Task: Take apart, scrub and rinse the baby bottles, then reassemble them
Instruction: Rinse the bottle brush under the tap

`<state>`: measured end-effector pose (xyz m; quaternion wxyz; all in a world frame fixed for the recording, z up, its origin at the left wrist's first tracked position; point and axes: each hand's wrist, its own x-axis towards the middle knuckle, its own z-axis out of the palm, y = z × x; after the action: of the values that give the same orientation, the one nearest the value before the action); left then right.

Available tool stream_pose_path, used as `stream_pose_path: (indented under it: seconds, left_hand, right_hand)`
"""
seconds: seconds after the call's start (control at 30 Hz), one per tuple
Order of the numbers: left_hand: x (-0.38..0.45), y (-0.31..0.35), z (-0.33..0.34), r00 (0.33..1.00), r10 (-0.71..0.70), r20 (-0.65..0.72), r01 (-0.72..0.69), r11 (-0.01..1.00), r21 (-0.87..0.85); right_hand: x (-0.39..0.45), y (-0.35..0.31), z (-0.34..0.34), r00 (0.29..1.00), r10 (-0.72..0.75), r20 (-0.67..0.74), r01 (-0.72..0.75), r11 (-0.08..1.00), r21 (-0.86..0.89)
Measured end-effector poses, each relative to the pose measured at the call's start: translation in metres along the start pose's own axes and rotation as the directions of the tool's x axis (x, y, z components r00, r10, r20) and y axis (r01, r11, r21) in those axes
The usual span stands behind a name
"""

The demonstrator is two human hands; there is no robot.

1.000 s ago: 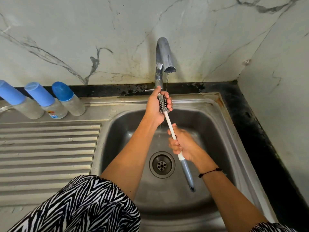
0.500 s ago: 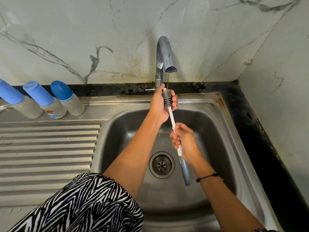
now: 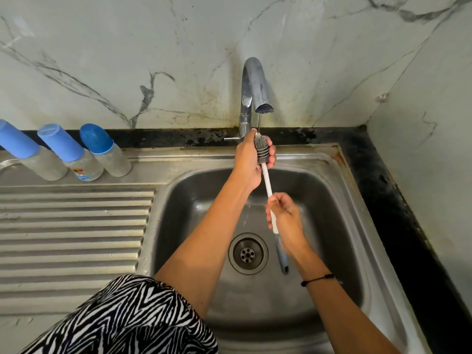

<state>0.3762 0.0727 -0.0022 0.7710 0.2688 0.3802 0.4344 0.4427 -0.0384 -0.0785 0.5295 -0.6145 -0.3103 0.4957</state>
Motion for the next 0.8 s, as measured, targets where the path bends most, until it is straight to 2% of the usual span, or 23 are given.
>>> stream_pose_path:
  seconds: [0.13,0.23,0.3,0.37,0.43,0.53,0.6,0.7,0.8]
  left_hand:
    - [-0.001,0.004,-0.010,0.988,-0.094,0.126,0.102,0.993,-0.060]
    - [0.000,-0.001,-0.016,0.977,-0.123,0.176,0.140,0.987,-0.084]
    - [-0.001,-0.003,-0.015,0.979,-0.125,0.162,0.137,0.989,-0.064]
    - [0.000,-0.004,-0.011,0.991,-0.086,0.102,0.090,0.995,-0.037]
    - [0.002,-0.003,-0.008,0.998,-0.030,0.047,0.031,0.999,-0.022]
    - [0.003,-0.003,-0.005,0.999,-0.018,0.032,0.018,1.000,-0.003]
    - [0.003,-0.006,-0.005,0.999,-0.031,0.021,0.031,1.000,-0.001]
    - [0.003,-0.006,-0.008,0.998,-0.057,0.018,0.057,0.998,-0.031]
    - [0.001,-0.002,-0.011,0.996,-0.061,0.069,0.066,0.996,-0.068]
  right_hand:
    - [0.001,-0.012,0.008,0.989,0.121,0.087,-0.136,0.973,0.185]
    - [0.007,-0.022,0.012,0.968,0.179,0.175,-0.209,0.962,0.173]
    - [0.011,-0.026,0.012,0.957,0.200,0.212,-0.234,0.960,0.151]
    - [0.013,-0.024,0.011,0.969,0.163,0.188,-0.186,0.976,0.111]
    - [0.010,-0.015,0.009,0.990,0.056,0.130,-0.065,0.996,0.065]
    - [0.002,-0.004,0.008,0.995,-0.061,0.080,0.055,0.995,0.082]
    - [-0.003,-0.001,0.006,0.994,-0.032,0.103,0.015,0.986,0.166]
    - [-0.008,0.002,0.001,0.975,0.034,0.220,-0.097,0.954,0.283]
    - [-0.008,0.010,-0.005,0.968,0.053,0.246,-0.110,0.969,0.223]
